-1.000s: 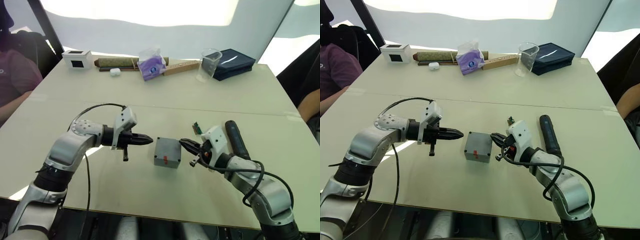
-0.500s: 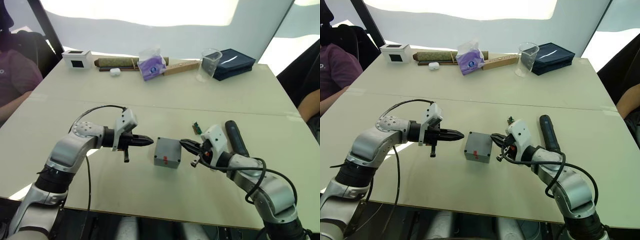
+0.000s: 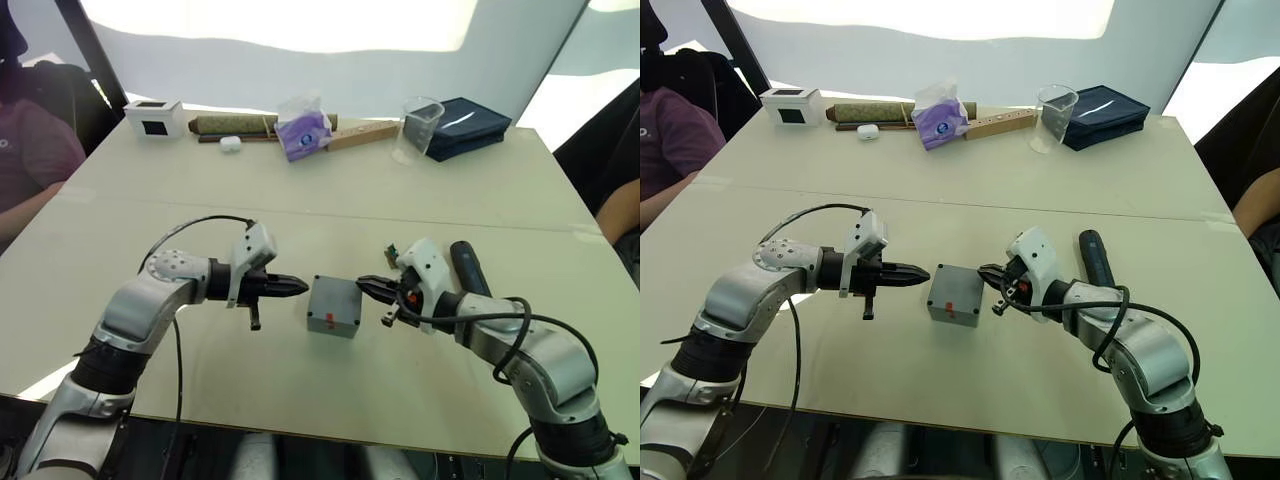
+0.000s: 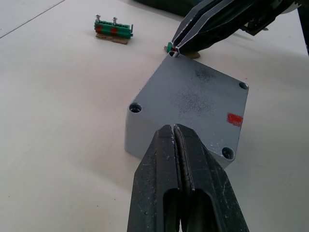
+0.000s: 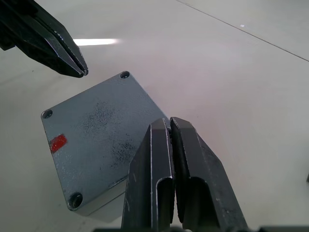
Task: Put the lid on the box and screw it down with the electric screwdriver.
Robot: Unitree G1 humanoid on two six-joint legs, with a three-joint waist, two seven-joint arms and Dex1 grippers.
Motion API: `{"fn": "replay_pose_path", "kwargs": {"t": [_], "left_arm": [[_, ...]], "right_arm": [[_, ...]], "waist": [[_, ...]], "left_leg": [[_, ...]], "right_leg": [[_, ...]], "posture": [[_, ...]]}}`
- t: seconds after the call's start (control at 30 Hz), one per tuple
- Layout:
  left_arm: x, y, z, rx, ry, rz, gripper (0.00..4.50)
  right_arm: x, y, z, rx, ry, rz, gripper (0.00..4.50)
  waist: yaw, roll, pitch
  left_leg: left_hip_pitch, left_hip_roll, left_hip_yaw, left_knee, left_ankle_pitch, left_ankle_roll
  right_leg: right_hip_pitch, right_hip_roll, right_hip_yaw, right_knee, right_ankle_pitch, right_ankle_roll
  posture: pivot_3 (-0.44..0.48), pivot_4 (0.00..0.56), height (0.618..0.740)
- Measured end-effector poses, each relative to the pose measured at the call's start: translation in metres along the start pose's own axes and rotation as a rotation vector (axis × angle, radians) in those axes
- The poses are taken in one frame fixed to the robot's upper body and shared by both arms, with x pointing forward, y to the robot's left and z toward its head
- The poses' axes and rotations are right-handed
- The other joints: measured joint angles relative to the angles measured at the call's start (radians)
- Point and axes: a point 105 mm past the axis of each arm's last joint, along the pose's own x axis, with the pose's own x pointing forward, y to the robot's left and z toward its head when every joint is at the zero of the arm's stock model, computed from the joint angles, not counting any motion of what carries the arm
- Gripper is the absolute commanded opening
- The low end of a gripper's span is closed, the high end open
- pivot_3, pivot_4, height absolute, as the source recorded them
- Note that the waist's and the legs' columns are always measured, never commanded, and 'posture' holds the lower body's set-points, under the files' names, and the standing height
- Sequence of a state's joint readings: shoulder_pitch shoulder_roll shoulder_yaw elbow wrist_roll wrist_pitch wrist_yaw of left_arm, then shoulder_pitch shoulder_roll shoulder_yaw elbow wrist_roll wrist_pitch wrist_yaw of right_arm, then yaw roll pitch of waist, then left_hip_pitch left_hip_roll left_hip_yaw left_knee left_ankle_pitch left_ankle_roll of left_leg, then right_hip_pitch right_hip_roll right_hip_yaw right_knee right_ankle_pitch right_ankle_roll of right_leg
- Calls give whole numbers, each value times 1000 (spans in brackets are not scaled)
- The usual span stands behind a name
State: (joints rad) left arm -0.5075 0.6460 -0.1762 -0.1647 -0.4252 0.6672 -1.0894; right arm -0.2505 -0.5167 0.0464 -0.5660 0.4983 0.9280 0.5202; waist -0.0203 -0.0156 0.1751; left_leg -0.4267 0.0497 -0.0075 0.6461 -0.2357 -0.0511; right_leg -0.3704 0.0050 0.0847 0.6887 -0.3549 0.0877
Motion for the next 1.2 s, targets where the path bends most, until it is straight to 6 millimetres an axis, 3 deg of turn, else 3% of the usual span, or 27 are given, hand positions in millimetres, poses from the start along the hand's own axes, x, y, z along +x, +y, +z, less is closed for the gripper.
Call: {"fn": "replay_pose_path", "kwargs": {"t": [0.03,0.13,0.23,0.57,0.8,1.03,1.2], "left_arm": [[0,0,0,-1,0,2,0],[0,0,0,-1,0,7,0],[0,1,0,-1,-1,10,0],[1,1,1,-10,-15,18,0],[-3,7,12,-30,-68,43,0],[-6,7,11,-43,-56,42,0],[-9,7,9,-42,-41,37,0]], "right_arm": [[0,0,0,1,1,0,70],[1,0,0,9,1,3,708],[3,0,0,26,-3,7,1956],[0,-3,5,61,-33,6,1956],[-14,-2,23,33,-165,14,1956],[-15,12,-11,-222,-102,55,1956],[-6,4,-14,-294,-138,19,1956]], "waist": [[0,0,0],[0,0,0],[0,0,0],[1,0,0],[1,0,0],[-3,0,0],[-2,0,0]], "left_leg": [[0,0,0,0,0,0],[0,0,0,0,0,0],[0,0,0,0,0,0],[0,0,0,0,0,0],[0,0,0,0,0,0],[0,0,1,0,0,0],[0,0,0,0,0,0]], "right_leg": [[0,0,0,0,0,0],[0,0,0,0,0,0],[0,0,0,0,0,0],[0,0,0,0,0,0],[0,0,0,0,0,0],[0,0,0,-1,0,0],[0,0,0,0,0,0]], "posture": [[0,150,740],[0,150,740],[0,150,740],[0,150,740],[0,150,740],[0,150,740],[0,150,740]]}}
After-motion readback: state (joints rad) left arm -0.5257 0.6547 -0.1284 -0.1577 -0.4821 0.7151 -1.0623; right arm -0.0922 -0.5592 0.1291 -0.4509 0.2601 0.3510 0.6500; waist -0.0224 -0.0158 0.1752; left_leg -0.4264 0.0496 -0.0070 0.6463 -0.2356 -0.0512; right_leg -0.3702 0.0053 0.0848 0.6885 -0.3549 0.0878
